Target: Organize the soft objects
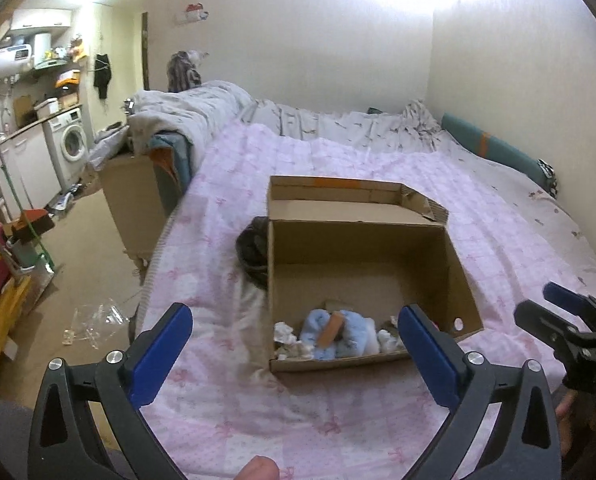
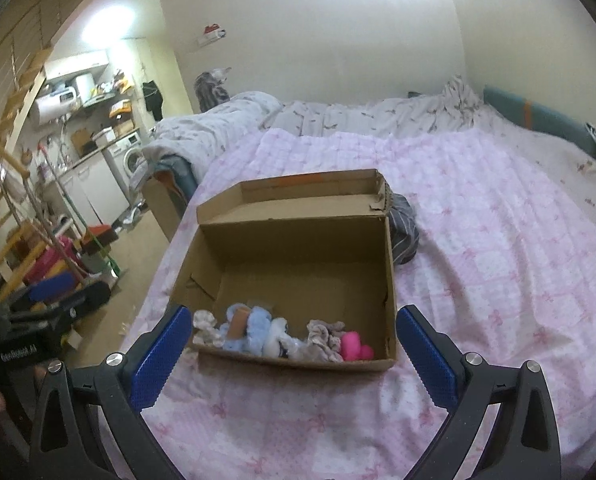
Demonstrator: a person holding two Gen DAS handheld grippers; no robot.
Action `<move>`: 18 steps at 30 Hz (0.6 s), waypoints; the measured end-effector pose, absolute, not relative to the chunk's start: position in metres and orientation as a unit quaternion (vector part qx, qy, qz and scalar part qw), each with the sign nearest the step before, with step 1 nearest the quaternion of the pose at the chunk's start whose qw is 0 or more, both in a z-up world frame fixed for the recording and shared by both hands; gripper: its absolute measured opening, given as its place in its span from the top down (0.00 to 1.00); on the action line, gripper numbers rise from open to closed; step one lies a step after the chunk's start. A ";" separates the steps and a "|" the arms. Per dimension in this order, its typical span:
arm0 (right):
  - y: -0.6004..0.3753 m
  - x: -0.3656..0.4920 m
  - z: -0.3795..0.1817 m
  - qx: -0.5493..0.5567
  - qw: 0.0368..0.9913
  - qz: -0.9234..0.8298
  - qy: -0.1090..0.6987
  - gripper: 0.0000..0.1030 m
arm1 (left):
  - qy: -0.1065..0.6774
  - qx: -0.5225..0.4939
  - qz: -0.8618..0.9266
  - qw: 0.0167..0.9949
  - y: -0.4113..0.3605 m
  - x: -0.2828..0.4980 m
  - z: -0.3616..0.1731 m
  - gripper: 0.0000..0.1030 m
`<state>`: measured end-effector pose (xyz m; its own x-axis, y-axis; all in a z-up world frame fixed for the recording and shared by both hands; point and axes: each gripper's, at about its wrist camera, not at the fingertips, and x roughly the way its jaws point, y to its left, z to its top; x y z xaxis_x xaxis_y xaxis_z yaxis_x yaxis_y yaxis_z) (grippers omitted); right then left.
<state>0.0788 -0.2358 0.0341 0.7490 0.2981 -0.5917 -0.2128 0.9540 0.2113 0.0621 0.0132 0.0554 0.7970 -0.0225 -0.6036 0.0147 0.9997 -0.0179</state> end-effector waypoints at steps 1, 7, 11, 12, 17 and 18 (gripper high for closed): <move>-0.235 0.075 0.033 0.062 0.934 0.135 0.324 0.00 | 0.318 -0.012 -0.008 0.948 0.015 0.060 0.052 0.00; -0.231 0.062 0.016 0.037 0.943 0.107 0.312 0.00 | 0.317 -0.007 0.001 0.948 0.015 0.065 0.041 0.00; -0.233 0.066 0.016 0.050 0.944 0.109 0.308 0.00 | 0.322 -0.005 0.002 0.947 0.014 0.071 0.036 0.00; -0.234 0.069 0.013 0.053 0.941 0.108 0.315 0.00 | 0.324 -0.005 0.003 0.946 0.014 0.072 0.034 0.00; -0.234 0.072 0.009 0.053 0.939 0.107 0.324 0.00 | 0.329 0.001 -0.006 0.944 0.011 0.073 0.031 0.00; -0.233 0.072 0.008 0.051 0.939 0.108 0.324 0.00 | 0.329 0.001 -0.008 0.944 0.011 0.072 0.031 0.00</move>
